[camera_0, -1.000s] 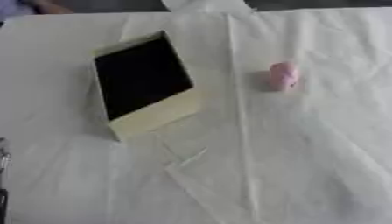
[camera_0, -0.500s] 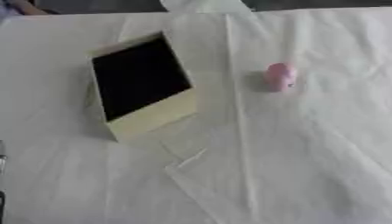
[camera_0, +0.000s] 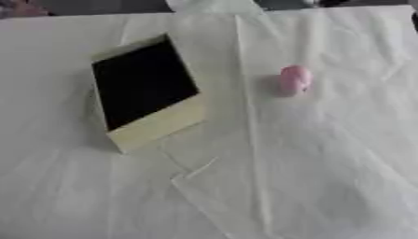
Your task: Pick up objects on the table and place them in the box.
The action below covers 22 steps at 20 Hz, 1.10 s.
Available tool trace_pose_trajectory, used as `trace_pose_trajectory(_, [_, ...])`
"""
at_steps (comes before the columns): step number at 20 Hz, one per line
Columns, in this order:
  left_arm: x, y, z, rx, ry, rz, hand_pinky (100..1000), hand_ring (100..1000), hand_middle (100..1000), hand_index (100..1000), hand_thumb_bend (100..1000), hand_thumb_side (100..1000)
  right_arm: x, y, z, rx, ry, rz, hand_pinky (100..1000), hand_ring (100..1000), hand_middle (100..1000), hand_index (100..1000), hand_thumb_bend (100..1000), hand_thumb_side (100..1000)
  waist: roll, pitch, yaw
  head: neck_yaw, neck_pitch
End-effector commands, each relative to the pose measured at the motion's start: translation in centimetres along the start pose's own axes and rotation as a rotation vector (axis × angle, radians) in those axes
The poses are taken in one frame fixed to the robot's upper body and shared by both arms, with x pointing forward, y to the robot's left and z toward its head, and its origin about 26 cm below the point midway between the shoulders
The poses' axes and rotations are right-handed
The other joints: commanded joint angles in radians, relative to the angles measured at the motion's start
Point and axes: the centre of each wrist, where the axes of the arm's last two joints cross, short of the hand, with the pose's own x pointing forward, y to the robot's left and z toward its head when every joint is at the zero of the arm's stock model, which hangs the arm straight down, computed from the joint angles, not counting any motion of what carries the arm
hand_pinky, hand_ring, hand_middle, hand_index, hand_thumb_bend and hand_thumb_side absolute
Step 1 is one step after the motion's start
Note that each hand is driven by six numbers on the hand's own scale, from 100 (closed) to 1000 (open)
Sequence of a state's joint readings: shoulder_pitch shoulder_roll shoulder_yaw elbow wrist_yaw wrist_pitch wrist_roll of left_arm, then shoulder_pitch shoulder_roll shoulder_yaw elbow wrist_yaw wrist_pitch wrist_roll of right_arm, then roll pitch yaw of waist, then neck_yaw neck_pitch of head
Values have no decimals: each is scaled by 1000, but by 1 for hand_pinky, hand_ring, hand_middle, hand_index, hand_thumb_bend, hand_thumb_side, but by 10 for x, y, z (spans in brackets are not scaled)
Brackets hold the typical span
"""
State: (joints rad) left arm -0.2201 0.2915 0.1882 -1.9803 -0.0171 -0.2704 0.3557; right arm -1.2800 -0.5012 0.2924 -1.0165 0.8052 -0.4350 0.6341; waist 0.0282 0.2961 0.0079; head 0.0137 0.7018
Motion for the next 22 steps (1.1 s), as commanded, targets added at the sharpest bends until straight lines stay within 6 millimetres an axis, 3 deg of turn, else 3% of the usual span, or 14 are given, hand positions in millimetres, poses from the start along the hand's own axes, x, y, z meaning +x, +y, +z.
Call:
trace_pose_trajectory(1, [6, 1, -6, -10, -32, 4, 704, 713, 725, 832, 100, 748, -2, -12, -1, 85, 2, 56, 924, 909, 867, 930, 100, 389, -1, -19, 2, -3, -4])
trace_pose_trajectory(5, [6, 1, -6, -10, -32, 5, 704, 713, 725, 832, 100, 748, -3, -12, -2, 105, -1, 64, 924, 909, 867, 930, 100, 389, -1, -19, 2, -3, -4])
trace_pose_trajectory(6, [7, 0, -6, -13, -34, 5, 704, 713, 724, 831, 100, 746, -3, -10, -4, 117, -4, 67, 928, 911, 887, 987, 100, 299, -3, -20, 3, -4, -3])
trace_pose_trajectory(12, [7, -1, -7, -20, -34, 10, 704, 712, 724, 830, 100, 745, 3, 2, -24, 263, -12, 124, 920, 900, 879, 1000, 103, 199, -3, -23, 3, -3, -1])
trace_pose_trajectory(17, [7, 0, -6, -20, -33, 8, 704, 712, 723, 830, 100, 741, -3, 13, -23, 310, -8, 138, 926, 908, 884, 1000, 128, 189, -4, -24, 0, 3, 3])
trace_pose_trajectory(20, [7, 1, -7, -22, -34, 5, 703, 710, 721, 828, 100, 741, -7, 17, -19, 333, -16, 159, 925, 905, 883, 1000, 129, 100, -5, -26, -4, 9, 7])
trace_pose_trajectory(22, [7, 1, -7, -22, -33, 2, 703, 709, 721, 828, 100, 741, -11, 22, -16, 346, -28, 161, 924, 902, 880, 1000, 114, 100, -6, -27, -6, 12, 8])
